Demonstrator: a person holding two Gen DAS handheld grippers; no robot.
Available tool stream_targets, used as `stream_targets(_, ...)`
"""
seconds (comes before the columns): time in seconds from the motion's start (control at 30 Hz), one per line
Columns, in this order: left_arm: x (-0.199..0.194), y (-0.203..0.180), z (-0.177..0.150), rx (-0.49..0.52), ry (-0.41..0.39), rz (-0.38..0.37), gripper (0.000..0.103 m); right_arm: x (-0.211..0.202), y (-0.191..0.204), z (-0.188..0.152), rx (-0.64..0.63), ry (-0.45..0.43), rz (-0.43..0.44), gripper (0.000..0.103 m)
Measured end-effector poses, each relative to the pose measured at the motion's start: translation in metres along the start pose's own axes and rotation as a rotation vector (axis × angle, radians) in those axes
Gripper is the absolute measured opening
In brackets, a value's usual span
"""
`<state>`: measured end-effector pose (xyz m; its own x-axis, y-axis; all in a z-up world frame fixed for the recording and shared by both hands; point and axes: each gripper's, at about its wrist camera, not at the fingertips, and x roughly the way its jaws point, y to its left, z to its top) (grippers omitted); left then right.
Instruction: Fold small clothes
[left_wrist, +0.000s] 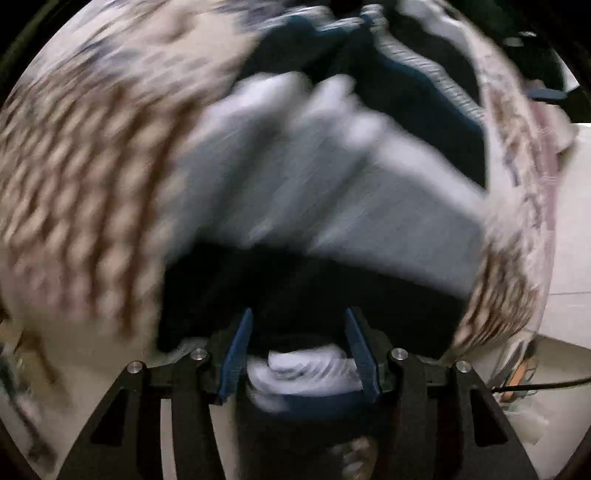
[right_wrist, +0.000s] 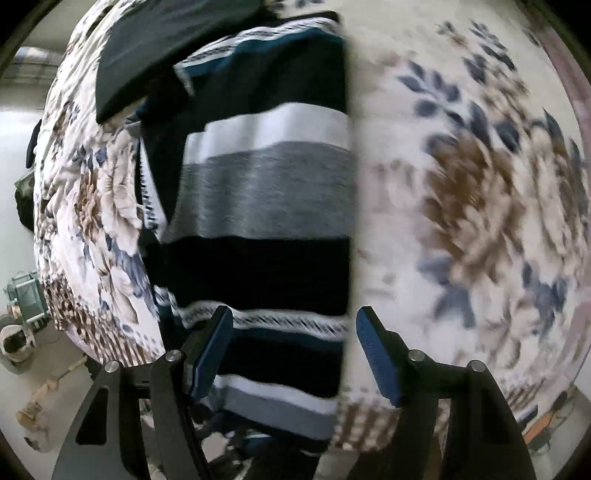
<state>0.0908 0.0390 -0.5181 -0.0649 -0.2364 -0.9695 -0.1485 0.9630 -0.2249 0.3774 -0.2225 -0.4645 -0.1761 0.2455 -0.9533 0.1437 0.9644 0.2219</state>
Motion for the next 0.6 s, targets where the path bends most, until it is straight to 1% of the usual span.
stream_targets(0.03, -0.004, 0.011, -0.006, -0.027, 0.012, 0.016, 0.049, -0.002, -0.003, -0.002, -0.002, 0.001, 0.001, 0.071)
stream_targets(0.07, -0.013, 0.027, -0.011, -0.088, 0.016, 0.035, 0.049, -0.003, -0.003, -0.002, -0.009, 0.007, 0.009, 0.071)
stream_targets(0.1, -0.019, 0.037, -0.012, -0.138, 0.007, 0.029, 0.049, -0.002, 0.001, 0.000, -0.018, 0.011, 0.024, 0.071)
stream_targets(0.17, -0.031, 0.046, -0.009, -0.197, -0.034, -0.002, 0.049, 0.000, 0.015, 0.008, -0.031, -0.001, 0.054, 0.071)
stream_targets(0.23, -0.040, 0.043, 0.002, -0.215, -0.090, -0.033, 0.049, 0.004, 0.037, 0.022, -0.052, -0.023, 0.083, 0.071)
stream_targets(0.27, -0.041, 0.038, 0.008, -0.210, -0.114, -0.060, 0.049, 0.005, 0.049, 0.031, -0.062, -0.040, 0.097, 0.071)
stream_targets(0.3, -0.037, 0.032, 0.017, -0.201, -0.119, -0.073, 0.049, 0.007, 0.061, 0.043, -0.072, -0.065, 0.106, 0.071)
stream_targets(0.37, -0.021, 0.017, 0.030, -0.174, -0.132, -0.110, 0.049, 0.012, 0.086, 0.069, -0.097, -0.113, 0.093, 0.071)
stream_targets(0.43, -0.005, 0.007, 0.035, -0.126, -0.125, -0.108, 0.049, 0.019, 0.102, 0.093, -0.088, -0.138, 0.084, 0.071)
stream_targets(0.47, 0.006, -0.002, 0.039, -0.088, -0.109, -0.118, 0.049, 0.025, 0.111, 0.106, -0.081, -0.140, 0.089, 0.071)
stream_targets(0.53, 0.017, -0.009, 0.033, -0.043, -0.114, -0.087, 0.048, 0.040, 0.126, 0.130, -0.059, -0.130, 0.084, 0.071)
stream_targets(0.57, 0.020, -0.012, 0.032, -0.024, -0.131, -0.079, 0.047, 0.050, 0.133, 0.139, -0.046, -0.107, 0.089, 0.071)
stream_targets(0.6, 0.019, -0.011, 0.031, -0.019, -0.156, -0.082, 0.043, 0.062, 0.140, 0.148, -0.033, -0.075, 0.092, 0.071)
